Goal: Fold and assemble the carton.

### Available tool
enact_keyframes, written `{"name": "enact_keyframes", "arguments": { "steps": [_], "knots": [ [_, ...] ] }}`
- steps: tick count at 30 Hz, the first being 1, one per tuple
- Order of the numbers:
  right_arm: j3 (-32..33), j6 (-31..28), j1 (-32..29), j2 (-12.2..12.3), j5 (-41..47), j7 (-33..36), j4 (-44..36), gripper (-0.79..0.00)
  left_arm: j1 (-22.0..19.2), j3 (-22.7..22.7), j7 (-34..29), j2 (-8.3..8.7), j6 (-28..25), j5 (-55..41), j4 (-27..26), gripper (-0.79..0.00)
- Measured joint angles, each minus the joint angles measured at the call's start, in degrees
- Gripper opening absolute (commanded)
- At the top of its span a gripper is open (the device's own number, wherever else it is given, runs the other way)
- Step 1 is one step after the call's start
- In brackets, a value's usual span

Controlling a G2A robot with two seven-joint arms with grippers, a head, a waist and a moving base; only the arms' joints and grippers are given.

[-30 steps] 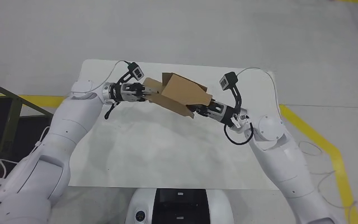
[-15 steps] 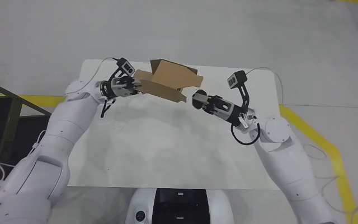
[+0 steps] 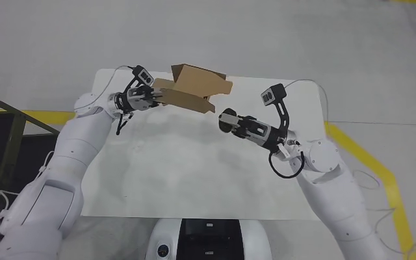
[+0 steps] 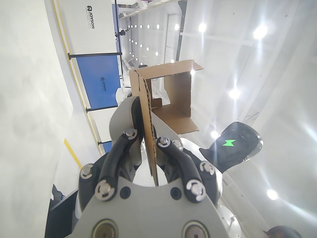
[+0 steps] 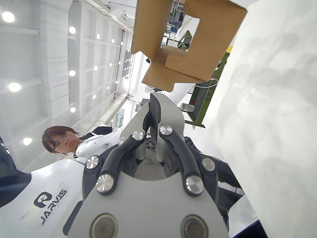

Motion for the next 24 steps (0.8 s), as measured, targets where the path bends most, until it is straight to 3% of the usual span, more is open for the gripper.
{"name": "enact_keyframes", "arguments": {
  "steps": [13, 24],
  "knots": [
    [-2.2, -0.5, 0.9, -0.6, -2.6, -4.2, 0.4, -0.785, -0.2, -1.6, 0.9, -1.73, -0.9, 4.3, 1.1, -0.785],
    [-1.5, -0.5, 2.0, -0.8, -2.6, -5.3, 3.2, -0.785, 0.9, -3.1, 0.0, -2.22, 0.0, 5.9, -1.1, -0.785]
  ]
}}
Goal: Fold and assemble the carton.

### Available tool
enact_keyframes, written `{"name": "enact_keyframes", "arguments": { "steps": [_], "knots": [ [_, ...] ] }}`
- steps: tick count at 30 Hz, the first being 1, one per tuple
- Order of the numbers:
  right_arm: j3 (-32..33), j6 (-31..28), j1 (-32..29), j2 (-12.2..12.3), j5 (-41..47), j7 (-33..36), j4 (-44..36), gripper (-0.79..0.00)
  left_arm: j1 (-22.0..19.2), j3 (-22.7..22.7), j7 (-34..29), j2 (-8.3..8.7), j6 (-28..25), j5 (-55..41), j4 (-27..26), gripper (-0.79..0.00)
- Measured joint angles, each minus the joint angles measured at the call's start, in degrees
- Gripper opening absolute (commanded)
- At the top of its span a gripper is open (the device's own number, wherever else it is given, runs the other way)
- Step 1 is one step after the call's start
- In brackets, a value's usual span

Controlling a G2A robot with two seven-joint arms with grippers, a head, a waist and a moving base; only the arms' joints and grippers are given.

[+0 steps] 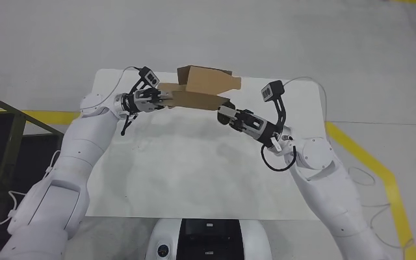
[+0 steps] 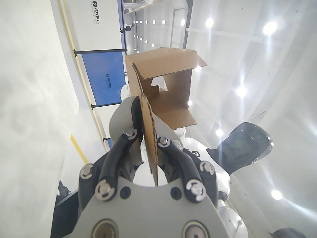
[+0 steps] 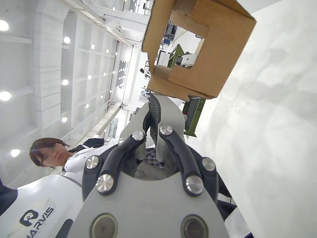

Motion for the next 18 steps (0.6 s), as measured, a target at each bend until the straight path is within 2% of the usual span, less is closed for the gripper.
{"name": "enact_keyframes", "arguments": {
  "steps": [18],
  "knots": [
    [2.1, -0.5, 1.4, -0.1, -0.2, -1.2, 3.5, -0.785, 0.7, 0.8, 0.0, 0.52, 0.0, 1.1, -2.0, -0.785]
  ]
}}
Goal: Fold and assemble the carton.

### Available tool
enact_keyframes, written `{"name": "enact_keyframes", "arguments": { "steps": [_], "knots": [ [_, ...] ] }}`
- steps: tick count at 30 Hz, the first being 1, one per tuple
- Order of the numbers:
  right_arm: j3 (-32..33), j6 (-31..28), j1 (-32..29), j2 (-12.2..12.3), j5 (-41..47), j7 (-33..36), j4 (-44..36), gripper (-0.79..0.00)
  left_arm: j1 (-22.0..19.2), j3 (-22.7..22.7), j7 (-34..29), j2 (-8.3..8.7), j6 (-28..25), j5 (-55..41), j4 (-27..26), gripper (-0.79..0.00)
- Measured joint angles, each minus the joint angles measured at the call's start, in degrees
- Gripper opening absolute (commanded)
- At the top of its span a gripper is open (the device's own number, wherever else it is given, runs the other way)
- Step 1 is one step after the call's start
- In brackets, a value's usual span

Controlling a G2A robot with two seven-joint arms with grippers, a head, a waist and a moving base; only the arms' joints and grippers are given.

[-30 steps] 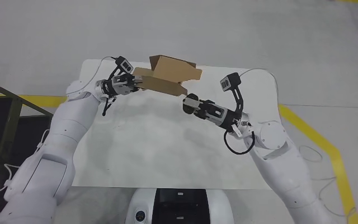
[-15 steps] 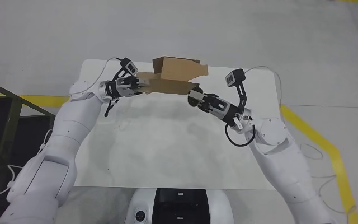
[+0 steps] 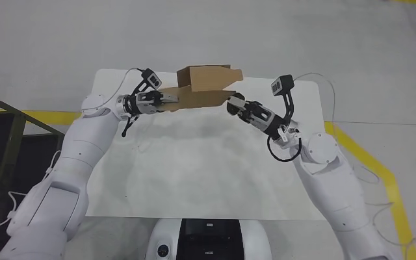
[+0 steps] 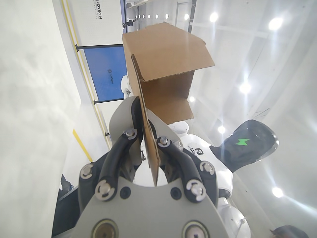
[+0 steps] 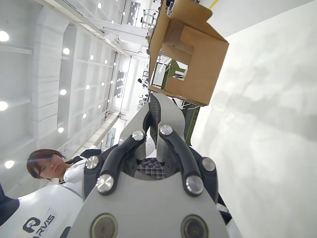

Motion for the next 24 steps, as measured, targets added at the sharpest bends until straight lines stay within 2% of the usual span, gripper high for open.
{"name": "enact_keyframes", "arguments": {
  "steps": [24],
  "knots": [
    [0.9, -1.4, -1.6, 0.0, -12.7, -7.6, -1.4, -0.785, 0.1, 3.1, 0.0, 1.44, 0.0, -0.3, -2.1, -0.785]
  ]
}}
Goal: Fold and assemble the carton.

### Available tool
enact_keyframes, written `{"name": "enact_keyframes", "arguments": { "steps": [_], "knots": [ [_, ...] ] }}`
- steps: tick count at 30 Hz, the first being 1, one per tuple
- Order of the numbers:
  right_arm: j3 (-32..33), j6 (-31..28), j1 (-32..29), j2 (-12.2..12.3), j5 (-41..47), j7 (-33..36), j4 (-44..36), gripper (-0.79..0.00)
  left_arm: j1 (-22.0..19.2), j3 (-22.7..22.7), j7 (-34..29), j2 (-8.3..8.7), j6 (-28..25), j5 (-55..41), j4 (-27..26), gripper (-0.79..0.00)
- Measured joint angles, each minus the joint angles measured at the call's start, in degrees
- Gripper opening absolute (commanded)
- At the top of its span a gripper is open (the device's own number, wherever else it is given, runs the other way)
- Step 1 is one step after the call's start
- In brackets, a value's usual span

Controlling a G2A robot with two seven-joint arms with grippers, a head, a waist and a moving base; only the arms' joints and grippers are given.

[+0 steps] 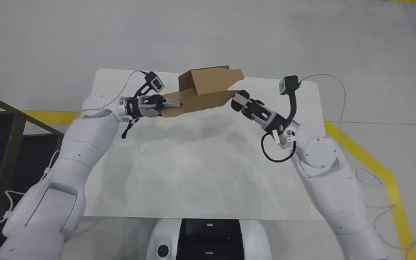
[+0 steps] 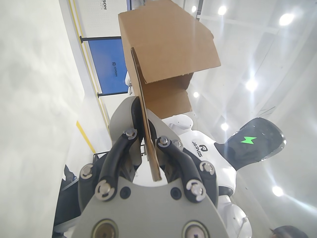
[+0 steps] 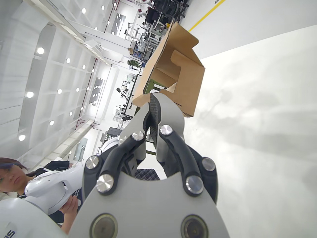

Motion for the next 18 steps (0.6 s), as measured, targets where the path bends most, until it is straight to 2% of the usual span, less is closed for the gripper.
{"name": "enact_keyframes", "arguments": {
  "steps": [18],
  "knots": [
    [0.2, -0.6, -0.7, -0.1, -4.8, -2.7, 0.4, -0.785, 0.0, 2.3, 0.0, 1.47, 0.0, -1.0, -1.5, -0.785]
  ]
}}
